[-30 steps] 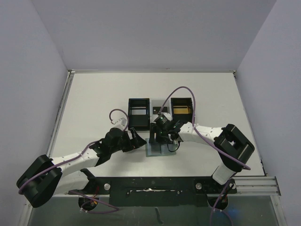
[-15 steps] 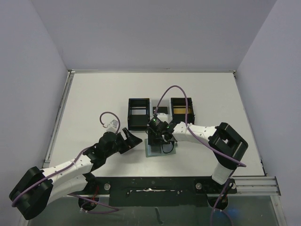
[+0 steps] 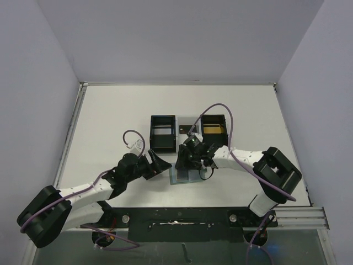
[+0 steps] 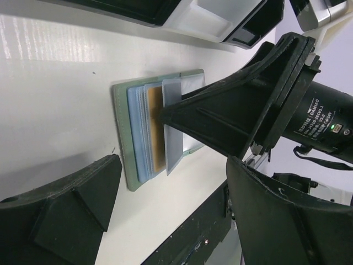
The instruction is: Take the credit cards out of the card holder
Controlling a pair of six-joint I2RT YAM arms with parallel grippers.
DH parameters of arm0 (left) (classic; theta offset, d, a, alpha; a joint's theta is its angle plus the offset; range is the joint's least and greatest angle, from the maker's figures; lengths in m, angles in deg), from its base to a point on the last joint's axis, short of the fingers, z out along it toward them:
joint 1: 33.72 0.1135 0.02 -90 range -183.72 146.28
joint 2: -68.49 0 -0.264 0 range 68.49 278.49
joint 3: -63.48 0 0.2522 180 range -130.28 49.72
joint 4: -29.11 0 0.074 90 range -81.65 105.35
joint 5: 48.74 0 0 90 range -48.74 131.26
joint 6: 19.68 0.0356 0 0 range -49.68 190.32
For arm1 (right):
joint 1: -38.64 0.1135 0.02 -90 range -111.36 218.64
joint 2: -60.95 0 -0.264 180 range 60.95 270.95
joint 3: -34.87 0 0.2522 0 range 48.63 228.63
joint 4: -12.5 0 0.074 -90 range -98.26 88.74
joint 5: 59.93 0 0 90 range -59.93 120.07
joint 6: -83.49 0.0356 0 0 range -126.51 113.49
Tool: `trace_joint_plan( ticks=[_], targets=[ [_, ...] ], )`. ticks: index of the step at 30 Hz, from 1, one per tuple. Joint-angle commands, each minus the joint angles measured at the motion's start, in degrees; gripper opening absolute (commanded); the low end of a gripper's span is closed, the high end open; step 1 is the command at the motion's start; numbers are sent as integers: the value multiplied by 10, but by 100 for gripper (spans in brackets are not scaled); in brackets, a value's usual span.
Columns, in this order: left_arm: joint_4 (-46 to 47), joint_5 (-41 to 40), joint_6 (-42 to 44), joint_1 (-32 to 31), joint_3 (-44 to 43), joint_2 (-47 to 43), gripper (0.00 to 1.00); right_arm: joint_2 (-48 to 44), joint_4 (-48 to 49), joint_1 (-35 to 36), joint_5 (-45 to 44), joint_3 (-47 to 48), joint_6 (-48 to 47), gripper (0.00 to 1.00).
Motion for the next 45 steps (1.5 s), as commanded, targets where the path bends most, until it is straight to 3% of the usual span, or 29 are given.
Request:
trace_joint_plan(
  ticks=[1, 7, 18, 24, 32, 42, 45],
  targets=[
    [61, 19, -2, 4, -12, 4, 76, -27, 62, -17, 51, -24, 13, 54],
    [71, 35, 2, 5, -15, 19, 73, -29, 62, -25, 62, -27, 10, 52],
    [175, 160, 25, 4, -53, 157, 49, -21, 76, -39, 92, -29, 10, 53],
    [246, 184, 3, -5, -63, 215, 39, -21, 90, -43, 100, -36, 10, 53],
    [237, 186, 12, -8, -70, 256, 29, -26, 118, -46, 113, -47, 9, 52],
    [187, 176, 37, -9, -91, 250, 28, -29, 110, -54, 121, -42, 1, 51],
    [195, 178, 33, -9, -91, 253, 18, -37, 112, -55, 122, -42, 5, 52]
  ],
)
